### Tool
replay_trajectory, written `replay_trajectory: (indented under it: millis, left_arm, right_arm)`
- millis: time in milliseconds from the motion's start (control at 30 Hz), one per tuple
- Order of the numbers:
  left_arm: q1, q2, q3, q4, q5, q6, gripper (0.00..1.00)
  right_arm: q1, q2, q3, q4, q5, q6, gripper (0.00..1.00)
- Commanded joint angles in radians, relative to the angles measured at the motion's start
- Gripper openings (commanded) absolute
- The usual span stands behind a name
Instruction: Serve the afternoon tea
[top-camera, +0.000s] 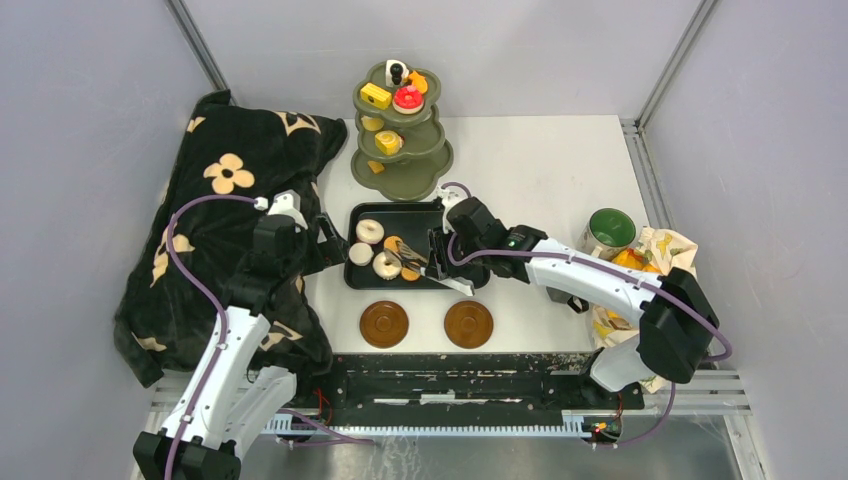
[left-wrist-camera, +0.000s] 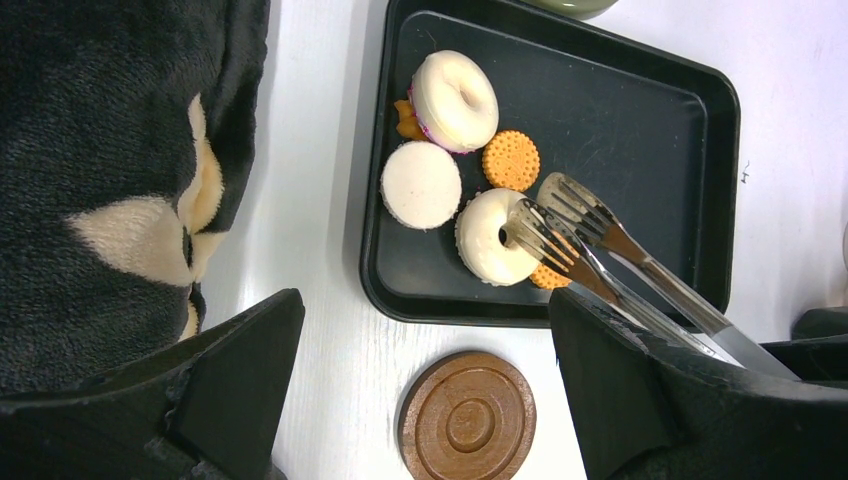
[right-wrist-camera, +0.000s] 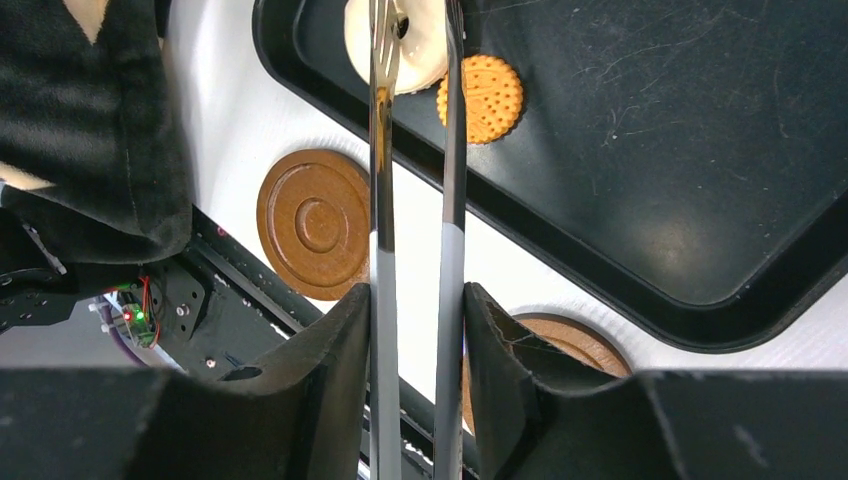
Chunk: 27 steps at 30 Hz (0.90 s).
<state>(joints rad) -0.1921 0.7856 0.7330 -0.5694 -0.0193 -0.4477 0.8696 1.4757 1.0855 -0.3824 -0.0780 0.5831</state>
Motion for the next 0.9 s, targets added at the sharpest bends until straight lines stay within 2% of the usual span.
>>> replay_trajectory:
  millis: [0, 267, 467, 500, 700, 867]
  left_arm:
    - [-0.001, 0.0, 0.019, 0.047, 0.011, -0.019, 0.99]
    - [-0.002, -0.001, 0.008, 0.057, 0.013, -0.025, 0.99]
    - [-0.001, -0.001, 0.005, 0.057, 0.018, -0.019, 0.99]
    - [-0.002, 0.002, 0.004, 0.058, 0.018, -0.02, 0.99]
    - [-0.001, -0.002, 0.011, 0.048, 0.005, -0.016, 0.99]
    - [-0.001, -0.003, 0.011, 0.034, -0.013, -0.009, 0.99]
  right_arm:
    - [-0.003, 0.018, 0.022, 0.04, -0.048, 0.009, 0.38]
    - [-0.003, 0.027, 0.037, 0.032, -0.085, -0.006, 0.31]
    - [-0.003, 0.002, 0.035, 0.035, -0.045, -0.006, 0.25]
    - [-0.004, 0.0, 0.037, 0.036, -0.045, -0.006, 0.26]
    - [-0.004, -0.009, 0.046, 0.027, -0.017, 0.0, 0.47]
    - [-0.004, 0.011, 0.059, 0.001, -0.017, 0.033, 0.51]
